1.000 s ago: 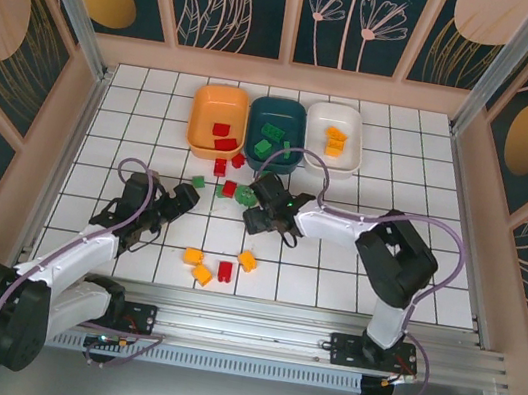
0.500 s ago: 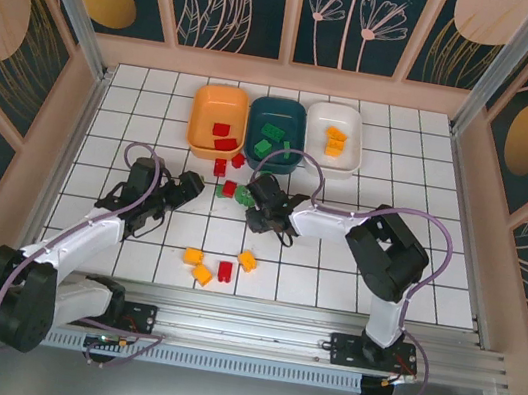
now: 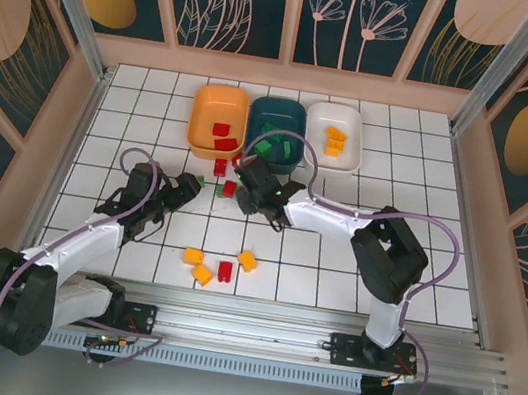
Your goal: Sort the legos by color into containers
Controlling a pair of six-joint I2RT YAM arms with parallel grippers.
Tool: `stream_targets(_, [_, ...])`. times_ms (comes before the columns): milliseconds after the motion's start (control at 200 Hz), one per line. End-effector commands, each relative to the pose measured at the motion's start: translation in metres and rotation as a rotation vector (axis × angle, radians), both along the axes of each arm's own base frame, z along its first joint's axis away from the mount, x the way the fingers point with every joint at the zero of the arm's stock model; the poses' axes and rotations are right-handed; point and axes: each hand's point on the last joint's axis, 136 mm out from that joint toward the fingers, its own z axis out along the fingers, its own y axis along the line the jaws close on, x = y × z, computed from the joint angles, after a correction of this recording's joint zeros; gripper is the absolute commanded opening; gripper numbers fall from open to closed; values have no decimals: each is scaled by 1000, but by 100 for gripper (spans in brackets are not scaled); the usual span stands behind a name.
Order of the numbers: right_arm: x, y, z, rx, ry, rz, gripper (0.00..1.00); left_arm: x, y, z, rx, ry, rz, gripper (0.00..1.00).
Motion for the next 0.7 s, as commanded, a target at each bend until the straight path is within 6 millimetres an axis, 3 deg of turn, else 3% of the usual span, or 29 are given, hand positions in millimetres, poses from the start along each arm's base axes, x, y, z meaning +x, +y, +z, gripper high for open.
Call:
stream_targets(0, [17,16,35,53,-82,5,29,8,3,8,-5,-55,24,99])
stream_targets(315, [101,66,55,140,-120,35,30,8,-12,13,-114,-64,-8,99])
stream_targets(510, [147,84,36,140,-84,33,31,3,-3,31,-56,-102,1,98])
stream_targets(696, [166,94,25,157,-68,45,38,-2,-1,40,-19,-127,-32,99])
